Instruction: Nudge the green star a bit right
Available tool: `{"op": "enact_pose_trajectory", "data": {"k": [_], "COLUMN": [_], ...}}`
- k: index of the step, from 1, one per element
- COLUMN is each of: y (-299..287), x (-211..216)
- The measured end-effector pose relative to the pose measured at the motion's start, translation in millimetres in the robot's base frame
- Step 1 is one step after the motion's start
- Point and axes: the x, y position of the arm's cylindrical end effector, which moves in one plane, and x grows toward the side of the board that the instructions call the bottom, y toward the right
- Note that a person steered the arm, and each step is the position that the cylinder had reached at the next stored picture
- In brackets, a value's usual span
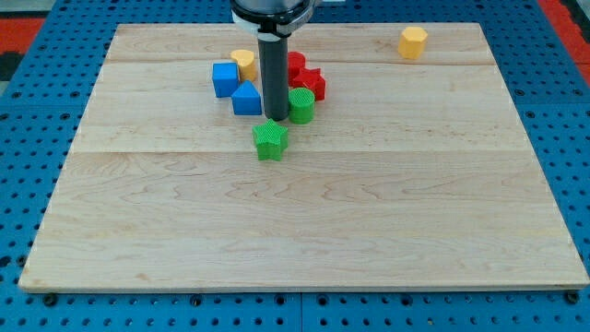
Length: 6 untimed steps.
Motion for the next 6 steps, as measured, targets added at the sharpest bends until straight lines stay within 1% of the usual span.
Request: {"op": "enact_pose_trajectory", "data": {"k": [1, 2, 3, 5, 6], "y": [-13, 1, -15, -58, -55], "x": [-3, -3, -5, 20, 22]}}
